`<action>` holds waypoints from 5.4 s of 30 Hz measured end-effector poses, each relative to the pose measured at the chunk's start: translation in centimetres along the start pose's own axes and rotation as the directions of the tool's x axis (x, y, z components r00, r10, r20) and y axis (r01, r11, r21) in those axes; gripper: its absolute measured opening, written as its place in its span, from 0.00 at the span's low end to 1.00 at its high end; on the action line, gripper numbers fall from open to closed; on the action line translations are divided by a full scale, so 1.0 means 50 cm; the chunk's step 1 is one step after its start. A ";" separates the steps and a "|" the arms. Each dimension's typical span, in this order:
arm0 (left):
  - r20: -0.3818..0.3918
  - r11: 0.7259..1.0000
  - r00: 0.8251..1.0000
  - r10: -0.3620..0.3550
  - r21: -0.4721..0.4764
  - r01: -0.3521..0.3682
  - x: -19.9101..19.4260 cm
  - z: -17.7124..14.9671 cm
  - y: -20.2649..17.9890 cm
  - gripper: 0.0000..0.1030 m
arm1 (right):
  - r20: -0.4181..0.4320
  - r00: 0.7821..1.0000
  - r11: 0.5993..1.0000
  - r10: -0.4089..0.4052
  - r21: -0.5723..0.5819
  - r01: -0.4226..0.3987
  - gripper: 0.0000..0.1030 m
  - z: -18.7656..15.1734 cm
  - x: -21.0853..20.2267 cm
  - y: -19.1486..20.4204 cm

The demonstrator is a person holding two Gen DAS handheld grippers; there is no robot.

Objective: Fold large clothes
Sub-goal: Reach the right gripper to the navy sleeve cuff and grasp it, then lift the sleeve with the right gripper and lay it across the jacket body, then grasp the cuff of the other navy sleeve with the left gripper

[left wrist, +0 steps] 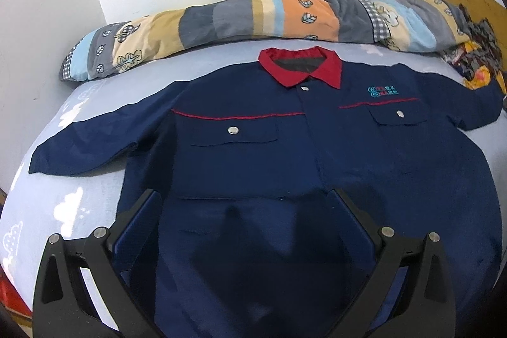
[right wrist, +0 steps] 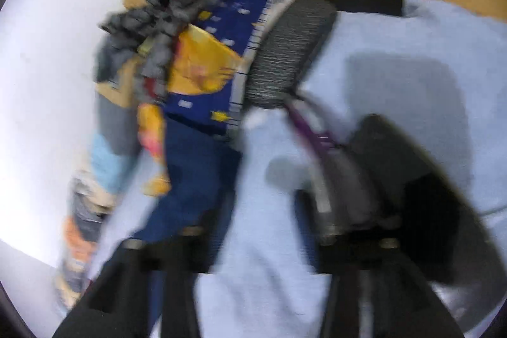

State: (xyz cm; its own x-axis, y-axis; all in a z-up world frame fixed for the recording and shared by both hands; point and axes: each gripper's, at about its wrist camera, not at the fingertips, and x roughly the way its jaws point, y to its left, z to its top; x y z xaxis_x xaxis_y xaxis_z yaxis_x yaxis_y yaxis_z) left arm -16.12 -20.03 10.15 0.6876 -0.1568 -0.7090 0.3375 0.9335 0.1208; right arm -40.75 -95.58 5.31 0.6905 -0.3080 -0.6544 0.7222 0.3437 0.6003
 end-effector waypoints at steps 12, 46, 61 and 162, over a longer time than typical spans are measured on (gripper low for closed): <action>0.025 1.000 1.000 -0.010 -0.001 0.010 0.001 0.001 -0.006 1.00 | -0.033 0.999 0.999 0.005 -0.051 -0.006 0.60 0.000 0.103 0.043; 0.071 0.995 0.997 -0.034 -0.096 0.040 -0.057 0.001 0.080 1.00 | 0.127 0.970 0.949 0.207 -0.266 -0.167 0.11 -0.034 -0.263 0.562; 0.136 0.976 0.987 -0.086 -0.187 0.111 -0.122 -0.027 0.205 1.00 | -0.008 0.936 0.812 0.353 -0.494 -0.311 0.11 -0.370 -0.376 1.054; 0.015 0.465 0.996 -0.092 -0.883 0.056 0.155 -0.111 0.879 0.77 | -0.426 0.895 0.590 0.133 -0.691 -0.417 0.62 -0.998 -0.129 0.748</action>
State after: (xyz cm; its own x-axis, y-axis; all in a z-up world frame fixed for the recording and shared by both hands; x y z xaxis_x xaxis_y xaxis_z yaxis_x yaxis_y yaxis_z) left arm 0.45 21.56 6.09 0.6629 -0.2471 -0.7068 -0.3722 0.7104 -0.5974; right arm -20.20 -36.48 9.06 0.6966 0.1481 -0.7020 0.1110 0.9444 0.3094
